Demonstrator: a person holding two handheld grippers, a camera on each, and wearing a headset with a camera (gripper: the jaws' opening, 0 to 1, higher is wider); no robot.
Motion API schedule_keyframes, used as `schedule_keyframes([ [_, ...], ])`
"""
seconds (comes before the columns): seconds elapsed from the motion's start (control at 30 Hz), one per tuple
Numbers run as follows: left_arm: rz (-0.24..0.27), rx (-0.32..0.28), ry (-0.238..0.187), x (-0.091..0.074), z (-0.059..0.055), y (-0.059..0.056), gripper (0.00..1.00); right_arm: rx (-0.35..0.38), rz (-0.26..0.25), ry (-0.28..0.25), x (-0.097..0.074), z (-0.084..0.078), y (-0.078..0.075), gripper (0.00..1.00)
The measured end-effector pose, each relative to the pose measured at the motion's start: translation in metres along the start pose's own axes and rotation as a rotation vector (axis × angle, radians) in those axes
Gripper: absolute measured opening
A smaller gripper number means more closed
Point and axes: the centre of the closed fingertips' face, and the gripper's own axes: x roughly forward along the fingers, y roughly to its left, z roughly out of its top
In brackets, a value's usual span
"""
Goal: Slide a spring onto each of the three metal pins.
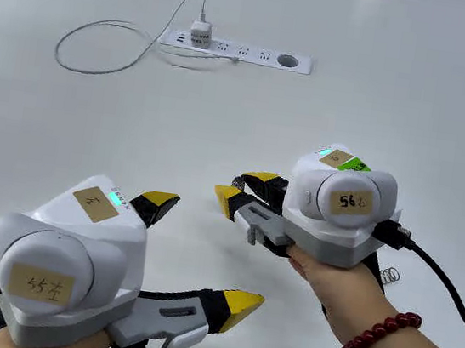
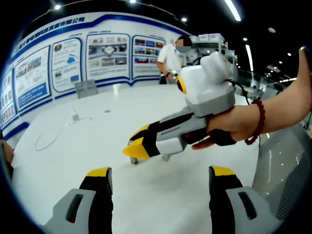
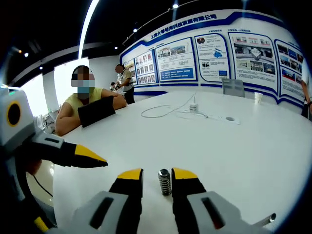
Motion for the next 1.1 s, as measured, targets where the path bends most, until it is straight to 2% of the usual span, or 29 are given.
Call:
schedule_keyframes([
  [0.3, 0.010, -0.013, -0.011, 0.001, 0.002, 0.002, 0.81, 0.014, -0.002, -0.003, -0.018, 0.010, 0.002, 0.31],
  [0.57, 0.022, 0.010, -0.003, 0.002, 0.003, 0.005, 0.78, 0.005, -0.016, 0.017, -0.034, 0.012, -0.005, 0.37],
  [0.9, -0.009, 0.051, 0.005, 0.008, 0.005, -0.001, 0.72, -0.009, -0.052, 0.029, -0.060, 0.011, -0.021, 0.40],
  [1.1, -0.034, 0.091, 0.020, 0.015, 0.005, -0.005, 0.69, -0.010, -0.051, 0.045, -0.074, 0.004, -0.026, 0.42],
])
